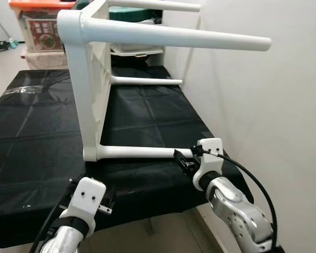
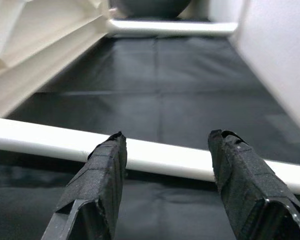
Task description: Building children table
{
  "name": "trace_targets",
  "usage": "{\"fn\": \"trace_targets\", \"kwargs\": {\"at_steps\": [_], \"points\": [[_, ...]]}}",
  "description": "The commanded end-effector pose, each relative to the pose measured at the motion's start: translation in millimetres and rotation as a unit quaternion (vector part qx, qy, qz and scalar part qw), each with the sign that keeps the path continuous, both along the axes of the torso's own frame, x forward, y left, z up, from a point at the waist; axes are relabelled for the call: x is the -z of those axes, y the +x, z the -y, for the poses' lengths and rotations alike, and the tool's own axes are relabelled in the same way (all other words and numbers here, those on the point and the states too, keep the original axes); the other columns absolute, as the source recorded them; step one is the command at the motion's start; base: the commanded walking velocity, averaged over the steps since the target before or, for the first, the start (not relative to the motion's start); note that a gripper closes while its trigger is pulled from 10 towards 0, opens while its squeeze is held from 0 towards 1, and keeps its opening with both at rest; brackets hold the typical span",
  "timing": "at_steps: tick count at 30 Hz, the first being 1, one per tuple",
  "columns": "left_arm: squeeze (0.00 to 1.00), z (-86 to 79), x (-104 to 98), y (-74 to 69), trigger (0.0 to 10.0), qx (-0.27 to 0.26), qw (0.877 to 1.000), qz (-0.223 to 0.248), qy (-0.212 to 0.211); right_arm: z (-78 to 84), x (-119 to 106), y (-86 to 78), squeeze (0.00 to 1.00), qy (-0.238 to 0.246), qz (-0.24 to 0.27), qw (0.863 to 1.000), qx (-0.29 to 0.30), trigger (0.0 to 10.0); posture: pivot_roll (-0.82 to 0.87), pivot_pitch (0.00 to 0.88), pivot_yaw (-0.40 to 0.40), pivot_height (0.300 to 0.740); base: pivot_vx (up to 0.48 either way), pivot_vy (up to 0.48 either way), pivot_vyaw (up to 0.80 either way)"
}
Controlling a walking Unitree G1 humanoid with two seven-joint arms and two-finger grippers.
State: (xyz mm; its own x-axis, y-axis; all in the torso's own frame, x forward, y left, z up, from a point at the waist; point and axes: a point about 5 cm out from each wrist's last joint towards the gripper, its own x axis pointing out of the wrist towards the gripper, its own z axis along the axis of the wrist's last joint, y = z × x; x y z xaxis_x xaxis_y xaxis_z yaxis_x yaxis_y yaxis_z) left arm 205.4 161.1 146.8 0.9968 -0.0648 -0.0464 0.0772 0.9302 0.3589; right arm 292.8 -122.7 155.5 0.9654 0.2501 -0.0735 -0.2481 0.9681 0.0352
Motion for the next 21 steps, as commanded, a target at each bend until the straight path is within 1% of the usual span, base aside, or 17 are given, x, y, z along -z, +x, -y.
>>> {"fn": "trace_targets", "kwargs": {"at_steps": [1, 2, 3, 4, 5, 6, 8, 9, 11, 14, 16, 17, 18, 21], "points": [[0.0, -0.1, 3.5, 0.9, 10.0, 0.0, 1.0, -0.005, -0.006, -2.1, -0.8, -2.5, 0.0, -0.012, 0.013, 1.0, -0.006, 10.0, 0.24, 0.0, -0.096, 0.74, 0.0, 0.0, 0.0], [0.0, 2.3, 2.0, 3.6, 10.0, 0.003, 1.0, 0.001, -0.013, -4.1, -2.4, -5.7, 0.0, -0.043, 0.043, 0.998, -0.013, 10.0, 0.23, 0.0, -0.096, 0.74, 0.0, 0.0, 0.0], [0.0, 2.3, 2.0, 3.6, 10.0, 0.003, 1.0, 0.001, -0.013, -4.1, -2.4, -5.7, 0.0, -0.043, 0.043, 0.998, -0.013, 10.0, 0.23, 0.0, -0.096, 0.74, 0.0, 0.0, 0.0], [0.0, 7.8, 2.5, 5.6, 10.0, 0.008, 1.0, 0.001, -0.029, -7.2, -1.5, -10.7, 0.0, -0.075, 0.069, 0.994, -0.027, 10.0, 0.22, 0.0, -0.099, 0.74, 0.0, 0.0, 0.0], [0.0, 7.8, 2.5, 5.6, 10.0, 0.008, 1.0, 0.001, -0.029, -7.2, -1.5, -10.7, 0.0, -0.075, 0.069, 0.994, -0.027, 10.0, 0.22, 0.0, -0.099, 0.74, 0.0, 0.0, 0.0], [0.0, 15.2, 3.6, 6.3, 10.0, 0.014, 0.999, 0.001, -0.05, -10.8, 0.5, -15.6, 0.0, -0.095, 0.085, 0.991, -0.041, 10.0, 0.22, 0.0, -0.099, 0.74, 0.0, 0.0, 0.0], [0.0, 25.5, 5.6, 7.3, 10.0, 0.021, 0.997, 0.0, -0.078, -15.8, 4.9, -22.2, 0.0, -0.115, 0.102, 0.986, -0.057, 10.0, 0.21, 0.0, -0.102, 0.74, 0.0, 0.0, 0.0], [0.0, 25.5, 5.6, 7.3, 10.0, 0.021, 0.997, 0.0, -0.078, -15.8, 4.9, -22.2, 0.0, -0.115, 0.102, 0.986, -0.057, 10.0, 0.21, 0.0, -0.102, 0.74, 0.0, 0.0, 0.0], [0.0, 30.5, 7.3, 10.1, 10.0, 0.024, 0.996, -0.001, -0.091, -18.9, 7.3, -25.0, 0.0, -0.126, 0.115, 0.983, -0.06, 10.0, 0.21, 0.0, -0.102, 0.74, 0.0, 0.0, 0.0], [0.0, 31.5, 7.7, 11.7, 10.0, 0.024, 0.995, -0.002, -0.094, -19.8, 7.7, -25.5, 0.0, -0.13, 0.121, 0.982, -0.061, 10.0, 0.21, 0.0, -0.102, 0.74, 0.0, 0.0, 0.0], [0.0, 28.6, 7.1, 19.2, 10.0, 0.023, 0.996, 0.004, -0.086, -18.2, 6.1, -20.6, 0.0, -0.132, 0.128, 0.982, -0.048, 10.0, 0.22, 0.0, -0.106, 0.74, 0.0, 0.0, 0.79], [0.0, 28.6, 7.1, 19.2, 10.0, 0.023, 0.996, 0.004, -0.086, -18.2, 6.1, -20.6, 0.0, -0.132, 0.128, 0.982, -0.048, 10.0, 0.22, 0.0, -0.106, 0.74, 0.0, 0.0, 0.78], [0.0, 26.8, 7.5, 22.8, 10.0, 0.019, 0.996, 0.006, -0.084, -18.0, 5.4, -18.1, 0.0, -0.128, 0.129, 0.982, -0.045, 10.0, 0.21, 0.0, -0.104, 0.74, 0.0, 0.0, 0.42], [0.0, 26.4, 9.1, 25.8, 10.0, 0.019, 0.996, 0.006, -0.086, -15.9, 4.2, -15.0, 0.0, -0.125, 0.136, 0.982, -0.033, 10.0, 0.21, 0.0, -0.103, 0.74, 0.3, 0.0, 0.0]]}}
